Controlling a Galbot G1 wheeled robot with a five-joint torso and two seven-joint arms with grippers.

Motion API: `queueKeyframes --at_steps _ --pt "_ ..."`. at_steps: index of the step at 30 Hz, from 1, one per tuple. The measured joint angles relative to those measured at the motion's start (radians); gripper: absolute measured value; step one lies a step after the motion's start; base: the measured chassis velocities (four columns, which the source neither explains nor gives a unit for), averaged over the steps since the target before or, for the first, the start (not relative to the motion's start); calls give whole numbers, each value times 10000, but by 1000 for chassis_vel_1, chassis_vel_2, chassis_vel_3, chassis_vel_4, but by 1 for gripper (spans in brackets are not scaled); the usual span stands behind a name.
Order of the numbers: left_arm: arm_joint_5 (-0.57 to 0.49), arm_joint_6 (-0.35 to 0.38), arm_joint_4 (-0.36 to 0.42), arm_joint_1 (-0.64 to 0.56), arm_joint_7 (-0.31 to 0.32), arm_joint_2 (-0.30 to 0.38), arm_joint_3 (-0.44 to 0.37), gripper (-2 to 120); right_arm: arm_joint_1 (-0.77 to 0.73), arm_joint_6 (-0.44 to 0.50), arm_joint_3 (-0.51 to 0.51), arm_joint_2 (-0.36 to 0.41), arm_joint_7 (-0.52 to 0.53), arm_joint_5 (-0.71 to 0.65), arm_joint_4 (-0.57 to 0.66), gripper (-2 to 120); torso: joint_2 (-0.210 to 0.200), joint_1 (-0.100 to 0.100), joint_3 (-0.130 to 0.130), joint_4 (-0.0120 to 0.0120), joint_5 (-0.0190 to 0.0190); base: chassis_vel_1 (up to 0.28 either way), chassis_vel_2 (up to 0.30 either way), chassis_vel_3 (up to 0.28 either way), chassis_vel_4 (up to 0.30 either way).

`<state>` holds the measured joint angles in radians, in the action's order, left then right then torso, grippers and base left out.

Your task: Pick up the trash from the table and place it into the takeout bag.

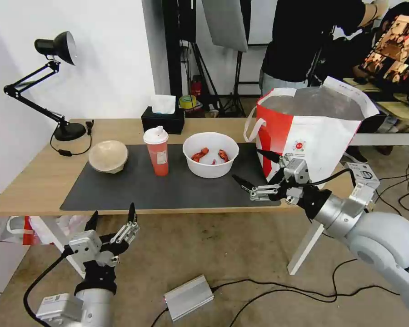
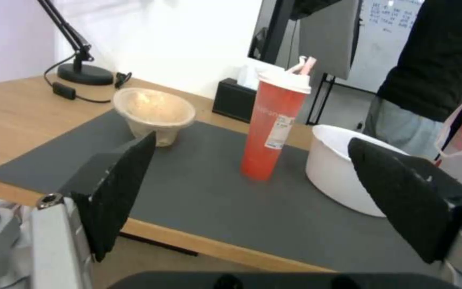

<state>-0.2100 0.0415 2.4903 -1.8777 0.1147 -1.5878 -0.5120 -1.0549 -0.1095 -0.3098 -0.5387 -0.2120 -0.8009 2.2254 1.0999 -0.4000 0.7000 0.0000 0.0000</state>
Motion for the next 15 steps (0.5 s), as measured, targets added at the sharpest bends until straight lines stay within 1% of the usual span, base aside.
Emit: queueKeyframes --at_steps 3,4,7,10,15 --pt "20 -37 -1 -2 -1 -33 2 97 648 2 507 145 -161 -46 -226 100 0 0 0 1 -1 0 0 0 0" --pt "20 -37 -1 -2 -1 -33 2 97 648 2 507 145 -161 -46 -226 100 0 0 0 1 -1 0 0 0 0" --pt "33 -73 0 -9 -9 -38 0 97 1293 42 1013 238 -334 -52 -523 100 0 0 0 0 -1 0 0 0 0" --pt "33 -80 2 -8 -10 -40 -17 97 1566 44 1223 257 -424 -52 -641 100 0 0 0 0 0 0 0 0 0" --pt "33 -99 14 2 -11 -42 -52 97 2434 45 1908 338 -603 -119 -932 100 0 0 0 0 -1 0 0 0 0"
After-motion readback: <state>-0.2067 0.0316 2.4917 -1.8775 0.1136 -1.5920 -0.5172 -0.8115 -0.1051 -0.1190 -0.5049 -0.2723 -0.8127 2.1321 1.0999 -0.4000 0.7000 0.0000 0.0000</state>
